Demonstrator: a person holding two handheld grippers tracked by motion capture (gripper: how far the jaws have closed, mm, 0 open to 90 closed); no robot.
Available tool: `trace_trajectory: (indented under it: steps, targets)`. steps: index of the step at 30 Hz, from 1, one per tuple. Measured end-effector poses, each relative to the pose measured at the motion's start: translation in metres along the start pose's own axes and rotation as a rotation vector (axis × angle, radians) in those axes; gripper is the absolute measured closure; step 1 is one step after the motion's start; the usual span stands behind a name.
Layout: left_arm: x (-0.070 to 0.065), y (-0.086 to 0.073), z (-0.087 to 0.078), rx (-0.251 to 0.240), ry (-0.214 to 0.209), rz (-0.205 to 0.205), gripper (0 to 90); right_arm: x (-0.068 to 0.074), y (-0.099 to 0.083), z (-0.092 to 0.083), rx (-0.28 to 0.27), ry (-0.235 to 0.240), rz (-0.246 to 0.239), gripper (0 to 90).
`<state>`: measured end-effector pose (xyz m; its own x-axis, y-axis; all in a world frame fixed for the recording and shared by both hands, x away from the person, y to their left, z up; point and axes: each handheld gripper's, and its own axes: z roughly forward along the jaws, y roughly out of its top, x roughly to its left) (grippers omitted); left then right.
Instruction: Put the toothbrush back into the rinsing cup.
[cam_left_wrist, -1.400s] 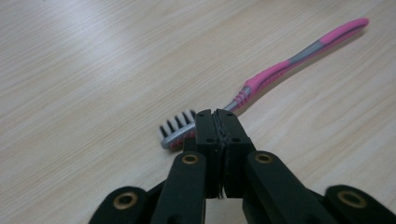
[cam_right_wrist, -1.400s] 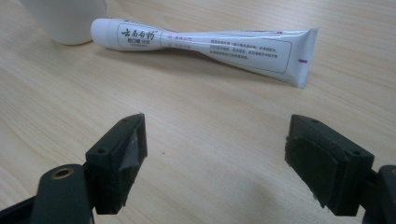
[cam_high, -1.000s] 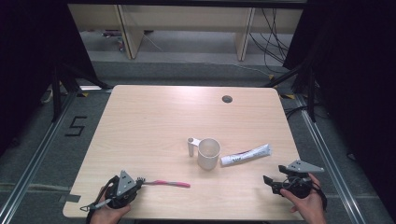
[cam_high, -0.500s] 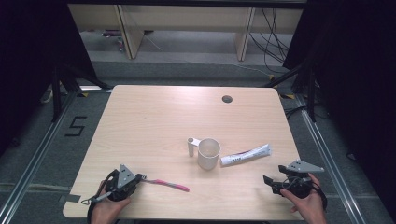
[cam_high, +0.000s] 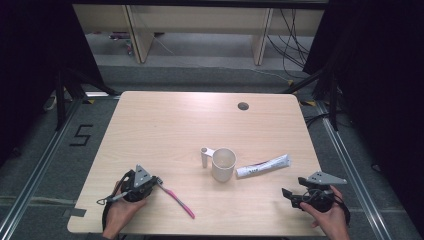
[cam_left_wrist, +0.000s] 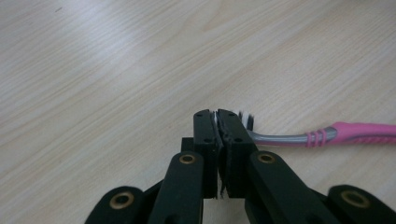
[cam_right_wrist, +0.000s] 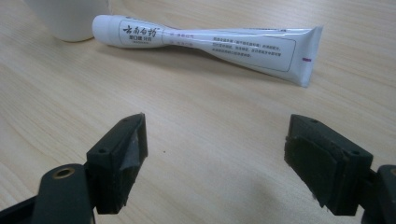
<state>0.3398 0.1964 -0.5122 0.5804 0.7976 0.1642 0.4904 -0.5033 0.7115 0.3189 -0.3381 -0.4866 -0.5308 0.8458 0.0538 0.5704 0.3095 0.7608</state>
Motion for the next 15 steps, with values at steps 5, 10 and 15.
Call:
trace_trajectory:
  steps: [5, 10, 15]
  targets:
    - [-0.002, 0.006, 0.008, -0.013, -0.012, 0.008, 85.3, 0.0, 0.0, 0.0, 0.001, -0.001, 0.0, 21.9]
    - [-0.004, 0.015, 0.017, -0.011, -0.03, 0.028, 85.2, 0.0, 0.0, 0.001, 0.005, 0.01, 0.005, 21.9]
    - [-0.008, 0.022, 0.023, -0.019, -0.042, 0.044, 84.9, -0.001, 0.0, 0.0, 0.011, 0.008, 0.001, 21.9]
